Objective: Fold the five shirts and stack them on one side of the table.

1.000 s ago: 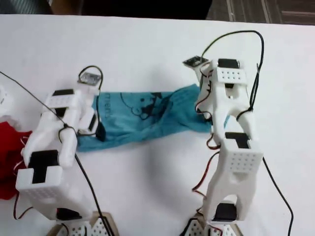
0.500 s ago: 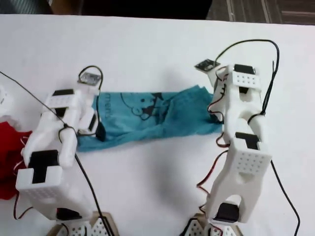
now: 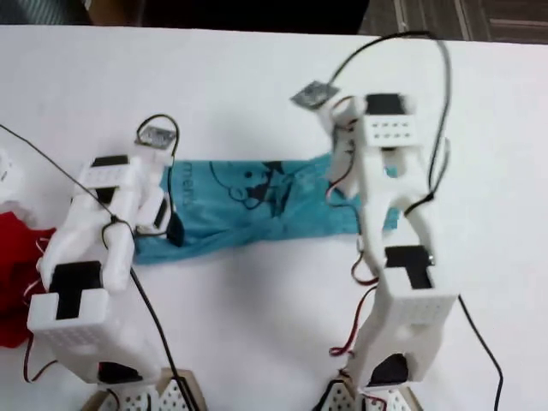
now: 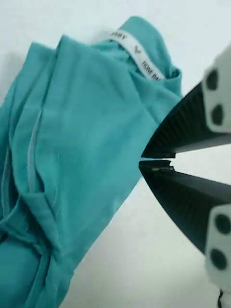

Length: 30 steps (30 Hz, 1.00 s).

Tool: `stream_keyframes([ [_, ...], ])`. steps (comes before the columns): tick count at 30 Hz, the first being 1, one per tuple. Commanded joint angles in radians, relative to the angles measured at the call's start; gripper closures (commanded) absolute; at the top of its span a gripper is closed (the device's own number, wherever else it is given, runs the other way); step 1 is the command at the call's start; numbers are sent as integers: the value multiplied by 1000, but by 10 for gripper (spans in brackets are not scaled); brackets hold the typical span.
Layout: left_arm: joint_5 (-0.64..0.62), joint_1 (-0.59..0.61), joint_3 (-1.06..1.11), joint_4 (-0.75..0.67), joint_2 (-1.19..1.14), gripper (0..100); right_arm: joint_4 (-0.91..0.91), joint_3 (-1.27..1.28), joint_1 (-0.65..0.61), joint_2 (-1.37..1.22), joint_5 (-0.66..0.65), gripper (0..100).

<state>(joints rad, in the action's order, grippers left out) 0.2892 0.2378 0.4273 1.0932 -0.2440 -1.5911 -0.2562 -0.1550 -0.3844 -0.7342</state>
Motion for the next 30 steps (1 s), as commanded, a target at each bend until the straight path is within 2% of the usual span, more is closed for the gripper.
stream_keyframes([
  [1, -5, 0, -28, -15, -18, 741, 117, 124, -73, 84, 63, 977],
  [8, -5, 0, -28, -15, -18, 741, 292, 336, -182, 84, 121, 977],
  [14, -5, 0, -28, -15, -18, 741, 303, 430, -232, 107, 126, 977],
  [26, -9, 2, -28, -12, -11, 741, 251, 443, -213, 344, 120, 978],
  [30, -12, 6, -97, 97, -11, 741, 219, 443, -127, 489, 120, 975],
])
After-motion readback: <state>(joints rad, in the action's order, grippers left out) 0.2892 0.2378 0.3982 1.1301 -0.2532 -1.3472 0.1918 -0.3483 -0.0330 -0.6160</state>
